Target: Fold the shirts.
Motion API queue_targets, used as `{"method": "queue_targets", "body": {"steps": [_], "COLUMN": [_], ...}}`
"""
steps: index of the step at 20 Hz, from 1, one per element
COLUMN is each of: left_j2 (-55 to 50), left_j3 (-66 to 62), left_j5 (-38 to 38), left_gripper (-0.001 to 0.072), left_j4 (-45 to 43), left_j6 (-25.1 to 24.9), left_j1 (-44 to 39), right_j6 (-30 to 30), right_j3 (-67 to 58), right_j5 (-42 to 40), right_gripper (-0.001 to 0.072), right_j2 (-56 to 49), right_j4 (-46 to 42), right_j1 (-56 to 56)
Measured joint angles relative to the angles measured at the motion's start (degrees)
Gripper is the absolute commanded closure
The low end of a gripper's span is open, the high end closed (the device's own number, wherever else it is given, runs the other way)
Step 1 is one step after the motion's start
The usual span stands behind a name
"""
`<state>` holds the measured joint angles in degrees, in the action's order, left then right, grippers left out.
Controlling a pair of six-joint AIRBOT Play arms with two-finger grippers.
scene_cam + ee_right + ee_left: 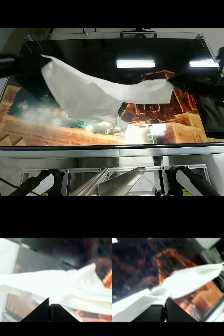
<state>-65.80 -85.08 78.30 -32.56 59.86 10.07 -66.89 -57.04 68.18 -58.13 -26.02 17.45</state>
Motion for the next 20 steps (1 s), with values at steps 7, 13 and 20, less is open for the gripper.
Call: {"method": "queue_targets", "body": {"steps": [7, 13, 20], "left_j2": [-5.62, -12.02, -13.94], "left_j3": [24.98, 38.23, 38.66], "left_j5": [0.57, 0.07, 0.17], "left_gripper": [0.0689, 0.0689, 0.0689], "left_j4": [-3.28, -3.65, -3.48], "left_j6": [-2.14, -5.42, -7.45], "left_j1": [0.37, 0.92, 0.98], "right_j6": [3.98, 7.65, 13.99], "right_j3": [20.48, 24.52, 24.72], "right_j5": [-8.98, -11.08, -8.09], "right_gripper": [0.0682, 0.0103, 0.0402], "right_j2": [-7.17, -15.08, -16.59], "right_j4": [-3.41, -3.82, -4.00], "right_j1": [-0.15, 0.76, 2.01]}}
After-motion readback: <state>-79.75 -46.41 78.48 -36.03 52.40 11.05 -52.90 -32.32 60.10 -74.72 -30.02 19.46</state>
